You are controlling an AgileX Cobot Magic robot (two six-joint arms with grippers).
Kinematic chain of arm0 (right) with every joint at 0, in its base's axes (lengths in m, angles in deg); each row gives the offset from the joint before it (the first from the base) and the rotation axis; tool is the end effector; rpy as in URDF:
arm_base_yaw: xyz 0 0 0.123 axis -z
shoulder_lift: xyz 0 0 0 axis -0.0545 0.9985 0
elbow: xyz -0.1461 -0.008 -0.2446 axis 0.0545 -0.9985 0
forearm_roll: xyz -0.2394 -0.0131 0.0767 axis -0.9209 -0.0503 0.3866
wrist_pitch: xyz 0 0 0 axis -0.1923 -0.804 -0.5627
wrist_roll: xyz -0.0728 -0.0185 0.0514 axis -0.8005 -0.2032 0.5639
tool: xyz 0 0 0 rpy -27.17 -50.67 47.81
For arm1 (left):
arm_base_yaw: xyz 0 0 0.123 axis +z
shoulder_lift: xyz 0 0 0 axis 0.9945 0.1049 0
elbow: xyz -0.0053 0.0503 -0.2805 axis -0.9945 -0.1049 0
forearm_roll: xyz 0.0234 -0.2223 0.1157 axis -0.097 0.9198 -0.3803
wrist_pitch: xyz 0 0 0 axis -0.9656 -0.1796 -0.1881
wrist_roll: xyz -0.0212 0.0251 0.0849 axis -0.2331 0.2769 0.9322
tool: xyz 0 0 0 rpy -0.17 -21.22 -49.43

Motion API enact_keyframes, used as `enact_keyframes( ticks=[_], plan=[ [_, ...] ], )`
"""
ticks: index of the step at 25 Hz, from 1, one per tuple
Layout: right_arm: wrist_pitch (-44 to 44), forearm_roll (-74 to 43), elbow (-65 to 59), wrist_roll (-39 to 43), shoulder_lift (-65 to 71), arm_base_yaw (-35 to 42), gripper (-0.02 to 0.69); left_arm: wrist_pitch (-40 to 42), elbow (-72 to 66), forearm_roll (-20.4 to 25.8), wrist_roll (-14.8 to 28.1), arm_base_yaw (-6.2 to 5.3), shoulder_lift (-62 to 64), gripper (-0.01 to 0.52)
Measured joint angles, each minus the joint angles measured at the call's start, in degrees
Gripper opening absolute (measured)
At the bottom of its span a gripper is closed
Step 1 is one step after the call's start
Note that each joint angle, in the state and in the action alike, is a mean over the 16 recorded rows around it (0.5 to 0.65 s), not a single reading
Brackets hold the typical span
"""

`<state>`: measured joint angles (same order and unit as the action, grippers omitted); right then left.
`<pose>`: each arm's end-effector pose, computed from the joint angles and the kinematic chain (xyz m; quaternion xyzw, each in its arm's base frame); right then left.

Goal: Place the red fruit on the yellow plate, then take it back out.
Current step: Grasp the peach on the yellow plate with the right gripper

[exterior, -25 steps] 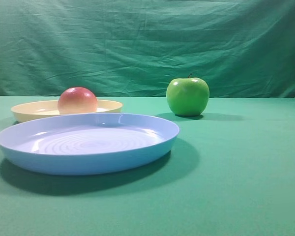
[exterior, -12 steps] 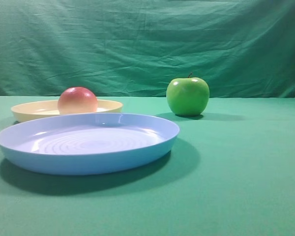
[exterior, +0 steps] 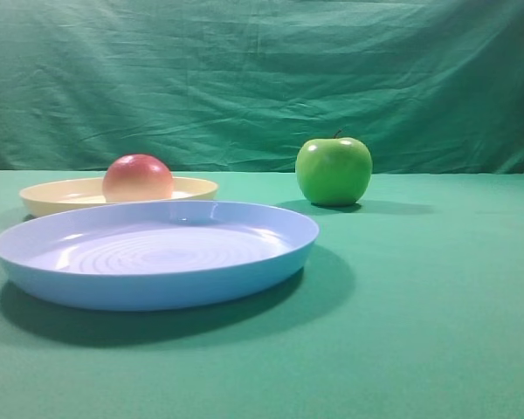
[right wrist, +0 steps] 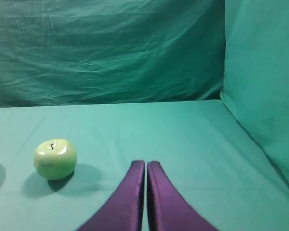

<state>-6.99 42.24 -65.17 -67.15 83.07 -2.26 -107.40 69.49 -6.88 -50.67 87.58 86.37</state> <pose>0.0718 0.0095 0.2791 -0.0420 0.7816 0.0445 0.6207 0.0507 0.0140 0.1775 -0.0717 0.7912 0.0581 0.6046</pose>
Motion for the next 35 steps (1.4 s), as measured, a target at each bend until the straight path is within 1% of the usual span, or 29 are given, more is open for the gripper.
enact_keyframes(
  ticks=[14, 21, 27, 35],
  plan=[
    [-5.71, 1.85, 14.55, -0.12, 26.76, -10.26, 0.0, 0.0, 0.0, 0.0, 0.0, 0.0, 0.0, 0.0],
    [-7.09, 3.3, 19.99, -0.16, 39.28, -13.17, 0.0, 0.0, 0.0, 0.0, 0.0, 0.0, 0.0, 0.0],
    [-7.6, 5.51, 22.6, 0.3, 44.71, -13.74, 0.0, 0.0, 0.0, 0.0, 0.0, 0.0, 0.0, 0.0],
    [-6.96, 9.62, 24.15, -0.81, 46.49, -13.79, 0.0, 0.0, 0.0, 0.0, 0.0, 0.0, 0.0, 0.0]
  ],
)
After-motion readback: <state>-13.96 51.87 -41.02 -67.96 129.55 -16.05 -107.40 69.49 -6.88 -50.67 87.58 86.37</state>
